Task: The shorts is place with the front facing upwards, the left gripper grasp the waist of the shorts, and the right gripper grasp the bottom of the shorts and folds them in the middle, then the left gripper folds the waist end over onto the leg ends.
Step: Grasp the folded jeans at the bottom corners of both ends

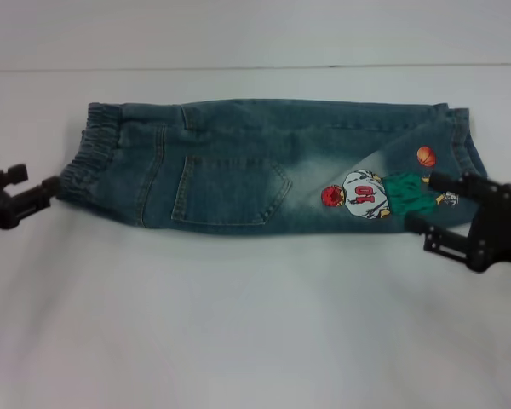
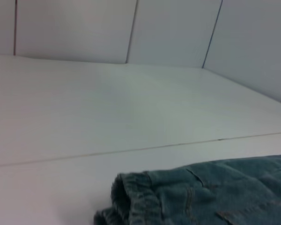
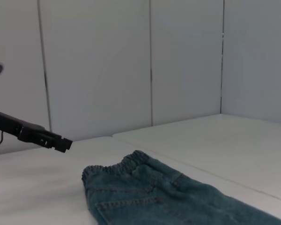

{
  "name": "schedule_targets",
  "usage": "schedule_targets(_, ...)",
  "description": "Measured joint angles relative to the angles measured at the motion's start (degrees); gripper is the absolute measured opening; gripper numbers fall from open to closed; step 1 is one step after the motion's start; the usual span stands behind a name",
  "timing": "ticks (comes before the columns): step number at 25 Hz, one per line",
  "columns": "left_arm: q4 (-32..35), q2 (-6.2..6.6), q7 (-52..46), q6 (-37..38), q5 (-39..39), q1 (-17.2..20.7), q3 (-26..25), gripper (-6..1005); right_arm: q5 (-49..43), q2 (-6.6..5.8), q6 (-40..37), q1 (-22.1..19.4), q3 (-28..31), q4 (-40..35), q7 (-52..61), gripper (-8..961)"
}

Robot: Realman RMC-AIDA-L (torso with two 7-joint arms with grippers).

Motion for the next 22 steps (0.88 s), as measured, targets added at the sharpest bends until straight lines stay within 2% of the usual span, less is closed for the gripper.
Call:
schedule_targets(6,-1.91,0.61,1.21,-2.0,2.73,-0.02,-1.8,628,-0.19,0.0,0.38,0.03,-0.63,2.29,-0.95,726)
schedule_targets(15,-7.6,0.26,8.56,-8.88,3.34,-3.16,0.25,630,-0.19,0.0,0.1,-0.08,-1.24,4.63,-3.61,727)
schedule_targets(22,-9.17,-0.51,10.93,-15.03,3.34,-5.27,3.27,629,-0.17,0.0,-0.52,-0.25,-0.92,4.68,-3.2,724)
